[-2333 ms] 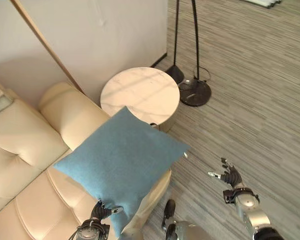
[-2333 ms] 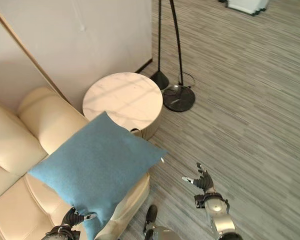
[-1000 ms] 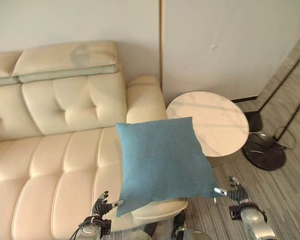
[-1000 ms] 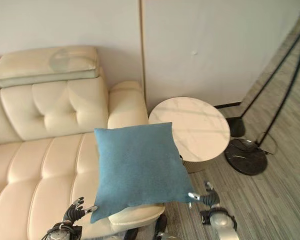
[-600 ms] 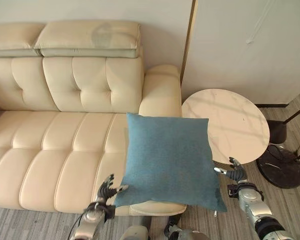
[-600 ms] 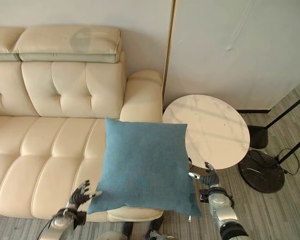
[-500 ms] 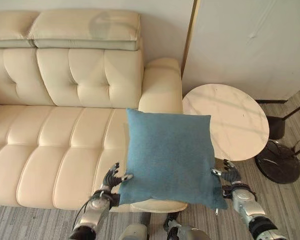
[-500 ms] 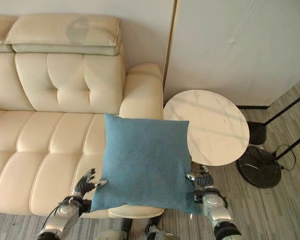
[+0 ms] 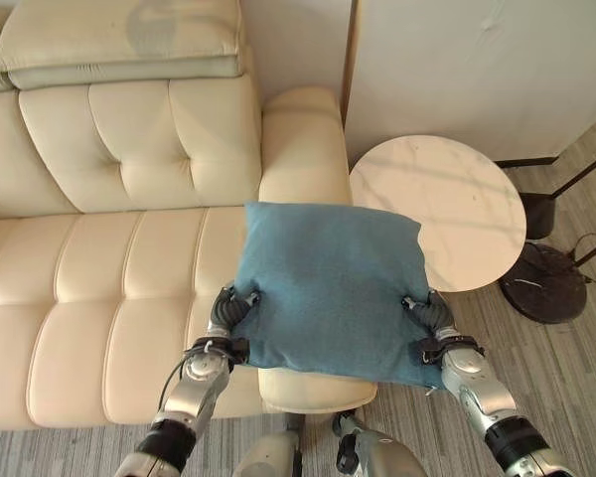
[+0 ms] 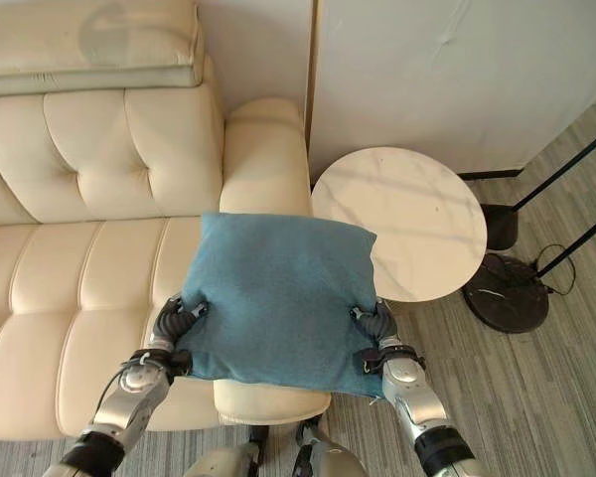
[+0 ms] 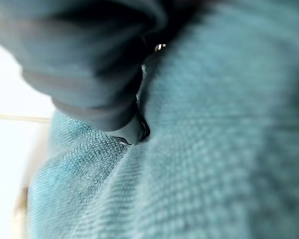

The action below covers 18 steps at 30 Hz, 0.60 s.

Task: Pick up all the scattered cushions and arrange them neatly on the sofa.

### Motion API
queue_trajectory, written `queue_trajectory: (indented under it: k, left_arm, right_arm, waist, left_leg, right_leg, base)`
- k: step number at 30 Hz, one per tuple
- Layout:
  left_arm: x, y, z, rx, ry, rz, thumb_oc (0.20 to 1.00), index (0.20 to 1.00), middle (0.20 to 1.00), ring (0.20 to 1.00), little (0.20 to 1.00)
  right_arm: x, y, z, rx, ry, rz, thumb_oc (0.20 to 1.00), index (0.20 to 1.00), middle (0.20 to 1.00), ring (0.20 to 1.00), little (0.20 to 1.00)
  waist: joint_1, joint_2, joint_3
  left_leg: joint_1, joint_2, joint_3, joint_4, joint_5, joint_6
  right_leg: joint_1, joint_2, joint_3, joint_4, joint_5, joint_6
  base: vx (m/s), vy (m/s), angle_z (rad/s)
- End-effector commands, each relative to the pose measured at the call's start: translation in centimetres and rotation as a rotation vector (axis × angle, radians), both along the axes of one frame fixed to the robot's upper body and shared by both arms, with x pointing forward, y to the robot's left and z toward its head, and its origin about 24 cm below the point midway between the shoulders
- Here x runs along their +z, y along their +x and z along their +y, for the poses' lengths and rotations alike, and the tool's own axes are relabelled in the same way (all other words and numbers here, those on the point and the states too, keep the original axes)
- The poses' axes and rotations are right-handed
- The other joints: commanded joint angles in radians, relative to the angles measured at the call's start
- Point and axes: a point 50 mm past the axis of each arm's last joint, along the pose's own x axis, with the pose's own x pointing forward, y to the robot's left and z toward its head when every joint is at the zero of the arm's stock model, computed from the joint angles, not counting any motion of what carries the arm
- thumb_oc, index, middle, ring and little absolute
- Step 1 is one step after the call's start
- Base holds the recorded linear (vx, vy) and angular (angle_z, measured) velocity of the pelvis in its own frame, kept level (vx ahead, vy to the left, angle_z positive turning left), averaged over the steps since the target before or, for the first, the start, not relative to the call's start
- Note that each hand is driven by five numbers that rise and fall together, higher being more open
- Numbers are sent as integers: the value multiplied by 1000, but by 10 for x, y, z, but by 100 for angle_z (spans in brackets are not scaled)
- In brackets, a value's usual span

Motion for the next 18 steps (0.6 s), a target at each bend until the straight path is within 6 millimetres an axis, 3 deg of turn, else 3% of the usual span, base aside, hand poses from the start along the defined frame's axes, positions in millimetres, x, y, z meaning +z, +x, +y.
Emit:
queue_trajectory:
  k: [1, 4, 5, 6, 7, 8, 10, 11, 12, 14, 16, 18]
  left_arm:
    - [27, 13, -9, -53, -55, -164, 200, 200, 200, 200, 200]
    - [30, 8, -7, -53, -61, -181, 200, 200, 200, 200, 200]
    - [32, 8, -8, -58, -64, -189, 200, 200, 200, 200, 200]
    - [39, 8, -11, -87, -70, -218, 200, 200, 200, 200, 200]
    - [39, 8, -11, -87, -70, -218, 200, 200, 200, 200, 200]
    - [40, 5, -13, -105, -69, -225, 200, 200, 200, 200, 200]
    - [37, 0, -11, -101, -62, -210, 200, 200, 200, 200, 200]
    - [41, -2, -15, -119, -77, -229, 200, 200, 200, 200, 200]
    - [43, -4, -15, -122, -80, -242, 200, 200, 200, 200, 200]
    - [46, -1, -19, -102, -108, -266, 200, 200, 200, 200, 200]
    - [47, 1, -21, -97, -141, -276, 200, 200, 200, 200, 200]
    - [44, 1, -25, -101, -157, -263, 200, 200, 200, 200, 200]
  right_arm:
    - [14, 1, 31, 155, 66, -109, 200, 200, 200, 200, 200]
    - [23, -3, 31, 167, 82, -151, 200, 200, 200, 200, 200]
    - [26, -5, 30, 165, 90, -168, 200, 200, 200, 200, 200]
    - [35, -8, 28, 166, 88, -215, 200, 200, 200, 200, 200]
    - [35, -8, 28, 166, 88, -214, 200, 200, 200, 200, 200]
    - [40, -11, 26, 160, 81, -241, 200, 200, 200, 200, 200]
    - [41, -14, 24, 147, 85, -256, 200, 200, 200, 200, 200]
    - [48, -14, 23, 142, 77, -287, 200, 200, 200, 200, 200]
    - [51, -13, 25, 154, 80, -302, 200, 200, 200, 200, 200]
    - [56, -6, 26, 154, 66, -323, 200, 200, 200, 200, 200]
    - [58, -2, 26, 155, 57, -327, 200, 200, 200, 200, 200]
    - [61, 1, 24, 146, 44, -337, 200, 200, 200, 200, 200]
  waist:
    - [-7, -35, -90]
    - [-11, -26, -83]
    - [-17, -19, -79]
    - [-24, -3, -81]
    - [-24, -4, -82]
    - [-18, 8, -95]
    - [-10, 12, -109]
    - [9, 9, -124]
    - [26, 6, -123]
    - [29, 18, -104]
    - [35, 27, -96]
    - [28, 27, -95]
  left_leg:
    - [-58, -13, -10, 59, -70, -15]
    - [-64, -5, -1, 64, -60, -10]
    - [-74, 1, -9, 67, -48, -7]
    - [-97, 8, -36, 71, -19, -7]
    - [-98, 7, -36, 71, -19, -7]
    - [-109, 8, -74, 67, 7, -10]
    - [-120, 4, -96, 67, 16, -13]
    - [-144, -8, -135, 67, 48, -45]
    - [-169, -19, -145, 71, 63, -63]
    - [-222, -28, -156, 75, 113, -97]
    - [-256, -38, -149, 74, 126, -109]
    - [-274, -45, -110, 98, 105, -99]
  right_leg:
    - [-28, -54, 94, 13, -11, 183]
    - [-52, -66, 97, 72, -15, 188]
    - [-62, -67, 119, 120, -39, 186]
    - [-55, -52, 183, 207, -94, 180]
    - [-57, -52, 183, 210, -96, 180]
    - [-15, -42, 237, 298, -134, 166]
    - [19, -45, 267, 314, -132, 168]
    - [99, -24, 295, 228, -216, 139]
    - [125, -21, 281, 168, -230, 133]
    - [110, 13, 286, 120, -215, 117]
    - [96, 22, 286, 87, -201, 115]
    - [85, 13, 253, 65, -177, 117]
  base:
    - [-90, 42, -52]
    - [-183, -14, -32]
    - [-375, -91, -15]
    - [-282, -78, -1]
    - [-284, -143, 27]
    - [-108, -85, 60]
    - [-121, -187, 78]
    - [-197, -297, 79]
    - [-294, -295, 106]
    - [-300, -181, 93]
    - [-292, -86, 77]
    - [-262, -68, 51]
